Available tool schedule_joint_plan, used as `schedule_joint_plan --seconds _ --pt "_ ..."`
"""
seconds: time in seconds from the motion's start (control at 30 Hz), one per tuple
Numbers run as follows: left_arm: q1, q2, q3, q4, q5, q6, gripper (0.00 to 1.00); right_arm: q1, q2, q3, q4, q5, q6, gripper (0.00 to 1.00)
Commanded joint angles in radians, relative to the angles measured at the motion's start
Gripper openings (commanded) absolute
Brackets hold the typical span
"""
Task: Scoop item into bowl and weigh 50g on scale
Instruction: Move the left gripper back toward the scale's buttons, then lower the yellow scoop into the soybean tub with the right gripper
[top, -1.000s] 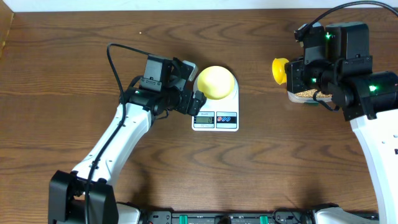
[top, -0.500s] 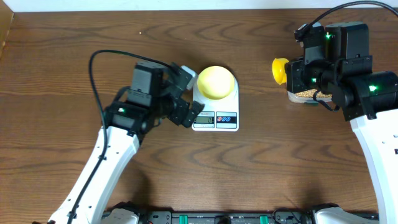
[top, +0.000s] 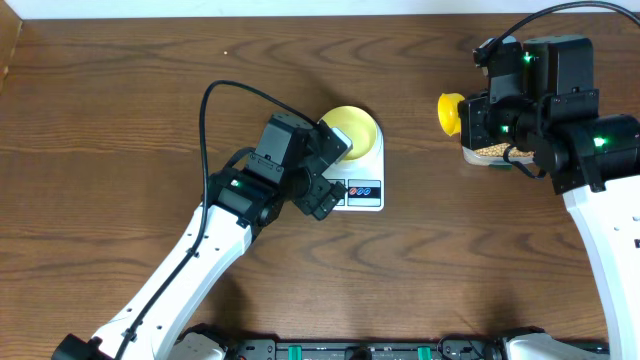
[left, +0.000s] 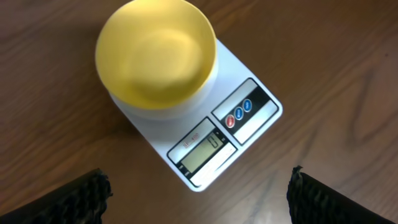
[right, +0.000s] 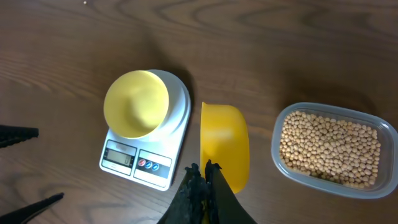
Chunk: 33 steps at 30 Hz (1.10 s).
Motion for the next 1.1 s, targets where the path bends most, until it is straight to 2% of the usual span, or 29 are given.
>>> schedule_joint_plan --seconds 0.0,0.13,0.73,0.9,1.07 --pt "0.002 0.006 -0.011 0.027 -0.010 -0.019 0.93 0.007 -0.005 0.007 0.003 0.000 -0.018 0.01" --pt "0.002 0.006 -0.013 0.077 0.053 -0.066 0.93 0.007 -0.005 0.007 0.001 -0.001 -0.018 0.01" --pt "0.005 0.006 -0.047 0.080 0.060 -0.145 0.93 0.007 -0.005 0.007 0.021 0.006 0.033 0.01" --pt "0.005 0.006 -0.047 0.077 0.060 -0.145 0.93 -0.006 -0.005 0.007 0.014 0.155 0.127 0.01" --pt "0.005 0.006 -0.047 0.075 0.060 -0.145 0.93 -0.052 0.011 0.007 0.010 0.352 0.132 0.01"
